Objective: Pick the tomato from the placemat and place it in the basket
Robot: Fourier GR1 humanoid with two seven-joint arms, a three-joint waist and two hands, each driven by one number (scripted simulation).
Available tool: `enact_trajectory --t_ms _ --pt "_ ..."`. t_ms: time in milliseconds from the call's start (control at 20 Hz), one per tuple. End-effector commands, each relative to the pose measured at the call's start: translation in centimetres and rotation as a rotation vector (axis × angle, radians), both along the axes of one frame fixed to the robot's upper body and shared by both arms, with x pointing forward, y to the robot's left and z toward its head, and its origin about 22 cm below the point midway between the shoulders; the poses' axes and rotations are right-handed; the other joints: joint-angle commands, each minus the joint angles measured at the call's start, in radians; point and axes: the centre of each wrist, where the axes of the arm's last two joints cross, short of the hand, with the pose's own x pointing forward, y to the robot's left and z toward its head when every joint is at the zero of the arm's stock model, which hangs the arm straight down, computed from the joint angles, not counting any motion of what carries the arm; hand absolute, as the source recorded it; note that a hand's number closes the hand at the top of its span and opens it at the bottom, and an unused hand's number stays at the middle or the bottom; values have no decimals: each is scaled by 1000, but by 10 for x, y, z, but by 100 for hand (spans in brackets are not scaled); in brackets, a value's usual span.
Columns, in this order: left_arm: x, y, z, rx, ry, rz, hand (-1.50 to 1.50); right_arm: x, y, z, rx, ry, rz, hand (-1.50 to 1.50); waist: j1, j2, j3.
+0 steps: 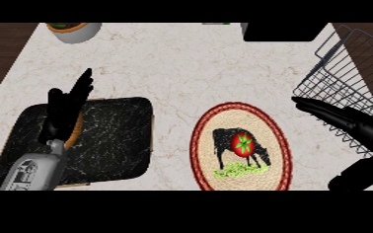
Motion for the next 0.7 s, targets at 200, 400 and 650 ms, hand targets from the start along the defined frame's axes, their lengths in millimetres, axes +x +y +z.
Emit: enact_trajectory --t_ms 200,400,650 --pt "24 3 -9 -2 -5 10 0 -6 16 -40 -1 41 6 -150 -6 1 0" --pt "-1 21 -9 4 -3 -4 0 6 54 -56 -5 32 22 -150 1 0 0" --pt "12 5 -8 6 -2 10 0 16 37 -73 -7 23 15 -150 0 1 0"
